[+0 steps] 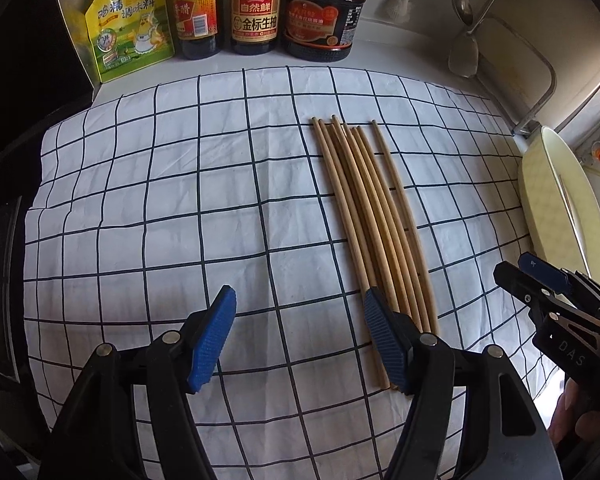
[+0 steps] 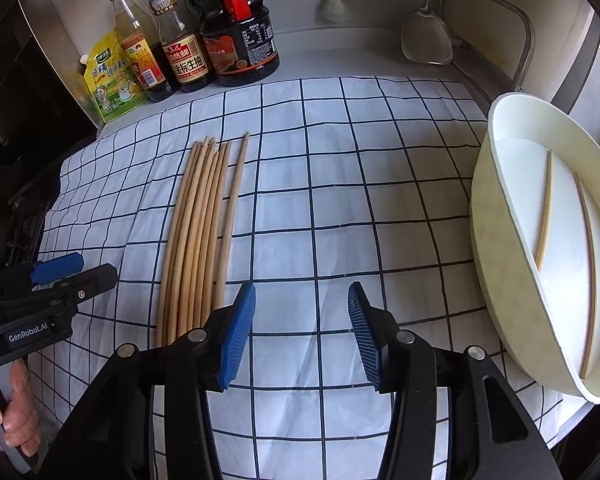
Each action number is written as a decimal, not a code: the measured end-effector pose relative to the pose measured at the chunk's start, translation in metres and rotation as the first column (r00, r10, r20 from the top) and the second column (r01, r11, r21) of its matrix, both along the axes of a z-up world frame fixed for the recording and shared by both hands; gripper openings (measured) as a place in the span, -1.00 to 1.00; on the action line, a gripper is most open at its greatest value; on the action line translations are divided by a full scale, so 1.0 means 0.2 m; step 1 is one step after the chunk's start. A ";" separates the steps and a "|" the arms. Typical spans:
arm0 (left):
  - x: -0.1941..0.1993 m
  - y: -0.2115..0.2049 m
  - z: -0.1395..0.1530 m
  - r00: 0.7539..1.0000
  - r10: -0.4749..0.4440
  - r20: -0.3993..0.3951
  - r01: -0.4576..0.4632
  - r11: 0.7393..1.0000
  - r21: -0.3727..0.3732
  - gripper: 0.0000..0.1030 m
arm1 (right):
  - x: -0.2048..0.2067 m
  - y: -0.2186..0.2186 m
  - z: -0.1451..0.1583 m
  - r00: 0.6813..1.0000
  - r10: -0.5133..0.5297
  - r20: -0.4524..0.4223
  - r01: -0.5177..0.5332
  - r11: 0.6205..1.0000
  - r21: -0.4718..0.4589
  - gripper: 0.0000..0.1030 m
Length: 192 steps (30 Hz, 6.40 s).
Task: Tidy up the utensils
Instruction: 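Lower both tools to the bundle and separate single chopsticks, then close the left tool on one chopstick while the right tool grasps another, then carry both held chopsticks over the white basin, then open both tools to drop the chopsticks into the basin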
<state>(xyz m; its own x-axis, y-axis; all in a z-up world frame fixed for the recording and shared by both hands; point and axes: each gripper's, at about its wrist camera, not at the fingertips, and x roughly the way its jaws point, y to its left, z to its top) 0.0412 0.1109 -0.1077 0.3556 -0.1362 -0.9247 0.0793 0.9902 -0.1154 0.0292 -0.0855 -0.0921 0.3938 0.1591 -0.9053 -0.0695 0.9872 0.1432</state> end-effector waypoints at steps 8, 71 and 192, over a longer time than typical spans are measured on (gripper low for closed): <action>0.04 0.00 -0.08 1.000 0.001 -0.013 -0.001 1.000 0.023 0.28 | 0.06 0.10 -0.09 1.000 0.020 -0.009 -0.019 1.000 0.009 -0.10; 0.14 -0.14 -0.18 0.999 0.033 -0.009 -0.032 0.993 0.110 0.54 | 0.05 0.11 -0.15 0.999 0.033 0.007 -0.032 0.995 -0.097 -0.07; 0.29 -1.95 0.18 0.843 -0.537 0.035 0.535 0.843 0.057 -0.60 | -0.13 -1.51 0.05 0.900 -0.434 0.047 0.427 0.897 0.112 -0.62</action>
<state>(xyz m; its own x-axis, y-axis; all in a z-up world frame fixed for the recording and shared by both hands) 0.0995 -0.2793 -0.0727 0.2827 -0.2787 -0.9178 0.6031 0.7957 -0.0558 0.0039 -0.3872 -0.0829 0.5042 0.0450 -0.8624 0.3458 0.9046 0.2494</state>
